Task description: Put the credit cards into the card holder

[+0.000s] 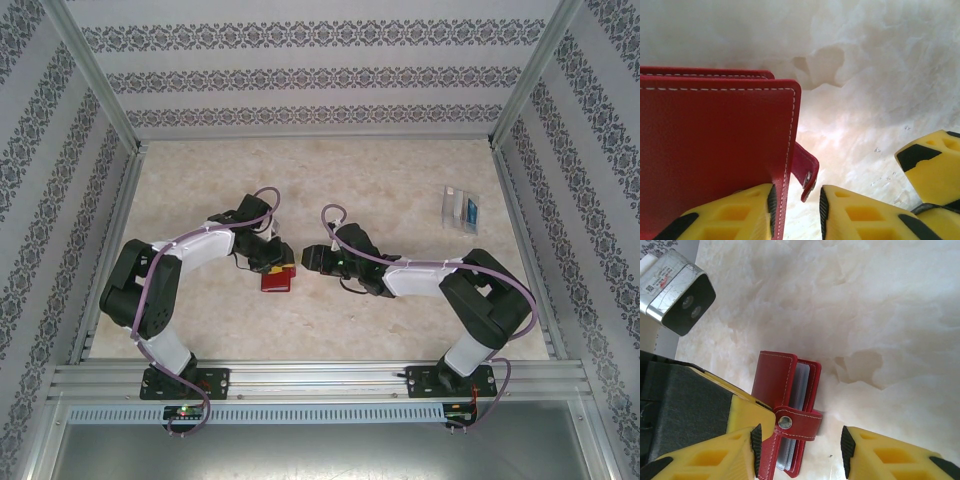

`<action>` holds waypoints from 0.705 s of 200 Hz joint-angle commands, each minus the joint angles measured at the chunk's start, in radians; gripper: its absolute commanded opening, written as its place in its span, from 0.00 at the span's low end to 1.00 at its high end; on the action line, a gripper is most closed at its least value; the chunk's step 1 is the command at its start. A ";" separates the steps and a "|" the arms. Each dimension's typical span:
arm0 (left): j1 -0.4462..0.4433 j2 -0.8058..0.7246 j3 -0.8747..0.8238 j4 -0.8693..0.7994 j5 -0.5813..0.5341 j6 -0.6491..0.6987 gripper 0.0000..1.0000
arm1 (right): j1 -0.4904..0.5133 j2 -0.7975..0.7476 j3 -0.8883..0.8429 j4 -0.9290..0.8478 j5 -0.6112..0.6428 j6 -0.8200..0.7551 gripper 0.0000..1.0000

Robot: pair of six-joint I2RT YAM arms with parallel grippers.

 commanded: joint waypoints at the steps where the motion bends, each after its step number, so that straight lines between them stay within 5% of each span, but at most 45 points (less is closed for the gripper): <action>1: -0.014 0.016 0.024 -0.038 -0.009 0.027 0.27 | -0.011 -0.004 -0.014 0.046 -0.018 -0.006 0.48; 141: -0.015 0.021 0.024 -0.011 0.003 0.048 0.13 | 0.073 0.005 -0.085 0.116 -0.024 0.022 0.41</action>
